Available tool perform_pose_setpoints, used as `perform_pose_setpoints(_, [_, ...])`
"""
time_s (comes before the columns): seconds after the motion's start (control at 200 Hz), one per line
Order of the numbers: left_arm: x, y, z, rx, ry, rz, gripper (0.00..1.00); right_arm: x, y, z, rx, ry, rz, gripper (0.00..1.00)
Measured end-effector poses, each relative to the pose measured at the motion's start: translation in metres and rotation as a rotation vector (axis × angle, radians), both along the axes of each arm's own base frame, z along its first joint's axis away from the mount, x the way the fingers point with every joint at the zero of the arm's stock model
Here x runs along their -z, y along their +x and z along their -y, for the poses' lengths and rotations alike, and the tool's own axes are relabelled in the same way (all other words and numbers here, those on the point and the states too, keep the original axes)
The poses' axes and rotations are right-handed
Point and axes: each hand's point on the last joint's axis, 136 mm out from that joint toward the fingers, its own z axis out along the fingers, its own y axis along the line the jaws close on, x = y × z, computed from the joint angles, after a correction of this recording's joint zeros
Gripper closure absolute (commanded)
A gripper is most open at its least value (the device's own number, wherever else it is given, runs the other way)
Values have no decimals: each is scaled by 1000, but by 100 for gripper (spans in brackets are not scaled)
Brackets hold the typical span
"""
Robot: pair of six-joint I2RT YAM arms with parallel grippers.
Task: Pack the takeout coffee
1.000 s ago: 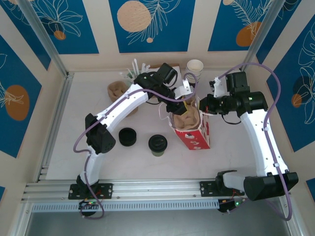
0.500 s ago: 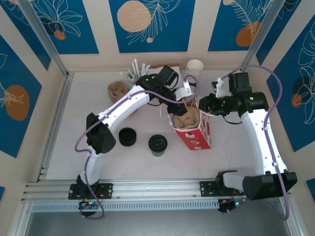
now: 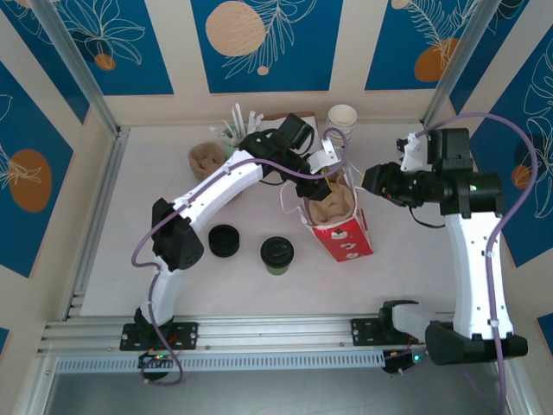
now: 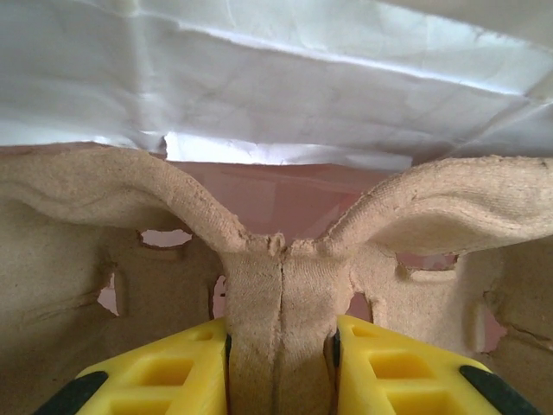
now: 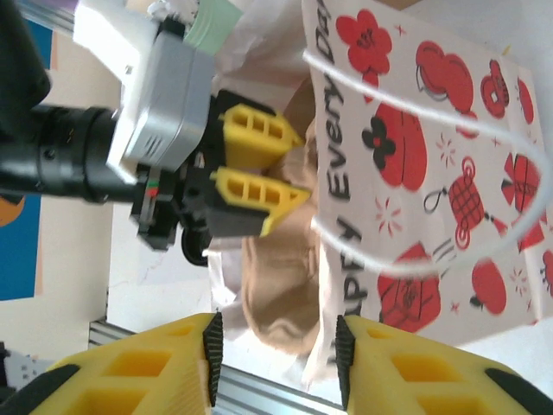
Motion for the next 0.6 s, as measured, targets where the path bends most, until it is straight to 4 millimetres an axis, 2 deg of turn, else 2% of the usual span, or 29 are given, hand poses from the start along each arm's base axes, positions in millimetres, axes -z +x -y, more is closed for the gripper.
perform_pose_setpoints(0.115, [3,3,1,-19,8,-7,70,2,-16,-2,2,26,-16,65])
perform_pose_setpoints(0.27, [4,5,0,-38,13,-14,70,21,-32,-11,-2,97,-88,68])
perform_pose_setpoints(0.405, [3,6,0,-50,15,-22,70,40,-35,-17,4,155,-142,68])
perform_pose_setpoints(0.6, [4,6,0,-62,16,-31,70,56,-35,-23,11,199,-172,68])
